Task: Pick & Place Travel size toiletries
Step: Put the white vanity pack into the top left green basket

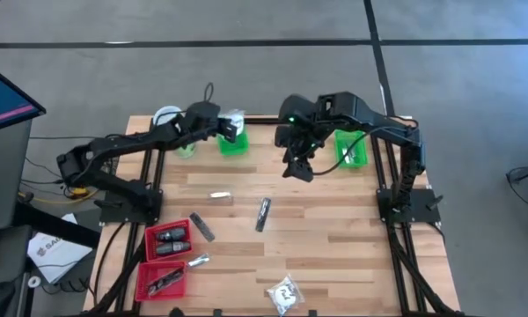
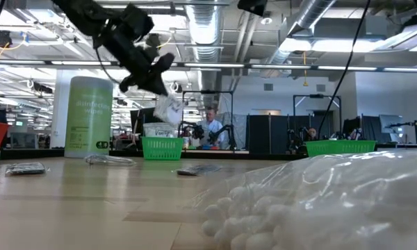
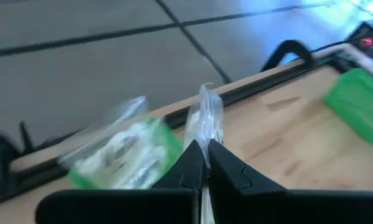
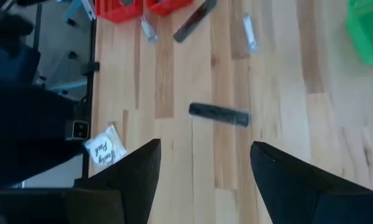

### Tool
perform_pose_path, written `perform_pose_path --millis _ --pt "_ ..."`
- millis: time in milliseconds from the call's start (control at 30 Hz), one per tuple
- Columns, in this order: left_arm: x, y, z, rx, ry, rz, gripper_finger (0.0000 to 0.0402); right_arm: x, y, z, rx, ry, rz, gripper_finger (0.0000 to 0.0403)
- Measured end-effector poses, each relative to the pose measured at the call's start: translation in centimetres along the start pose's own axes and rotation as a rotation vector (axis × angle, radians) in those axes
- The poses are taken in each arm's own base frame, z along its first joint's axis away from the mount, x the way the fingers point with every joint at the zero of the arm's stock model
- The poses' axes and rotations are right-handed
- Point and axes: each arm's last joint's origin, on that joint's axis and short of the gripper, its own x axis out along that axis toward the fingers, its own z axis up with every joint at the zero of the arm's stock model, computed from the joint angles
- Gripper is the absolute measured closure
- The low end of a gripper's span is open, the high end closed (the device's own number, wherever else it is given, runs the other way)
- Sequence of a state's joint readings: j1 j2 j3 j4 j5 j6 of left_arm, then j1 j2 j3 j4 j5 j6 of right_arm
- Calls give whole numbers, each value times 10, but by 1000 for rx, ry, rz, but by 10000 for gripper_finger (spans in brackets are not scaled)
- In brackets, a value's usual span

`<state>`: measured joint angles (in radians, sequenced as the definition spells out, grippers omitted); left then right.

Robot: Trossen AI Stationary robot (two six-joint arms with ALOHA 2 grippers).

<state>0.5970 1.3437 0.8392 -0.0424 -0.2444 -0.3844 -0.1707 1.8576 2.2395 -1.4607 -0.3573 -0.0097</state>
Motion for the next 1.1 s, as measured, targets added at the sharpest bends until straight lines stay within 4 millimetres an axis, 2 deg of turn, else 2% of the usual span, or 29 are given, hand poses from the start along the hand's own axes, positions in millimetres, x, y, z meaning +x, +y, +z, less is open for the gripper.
perform_pose_path --millis 133,300,533,833,967,1100 --pt "8 20 -18 -38 14 5 401 0 0 -3 5 28 1 165" --pt "13 32 -36 -114 3 -25 401 0 -1 -2 -7 21 0 165" --pt "17 34 -43 -181 -19 -7 401 -1 -3 -1 -6 7 -4 165" --pt "42 36 -68 -239 97 59 401 0 -3 0 -10 -3 -6 165" --pt "44 29 -62 -214 59 92 401 -1 -3 0 -9 -3 -6 165" --pt "44 22 -49 -113 8 126 400 0 -3 0 -9 -2 -5 165"
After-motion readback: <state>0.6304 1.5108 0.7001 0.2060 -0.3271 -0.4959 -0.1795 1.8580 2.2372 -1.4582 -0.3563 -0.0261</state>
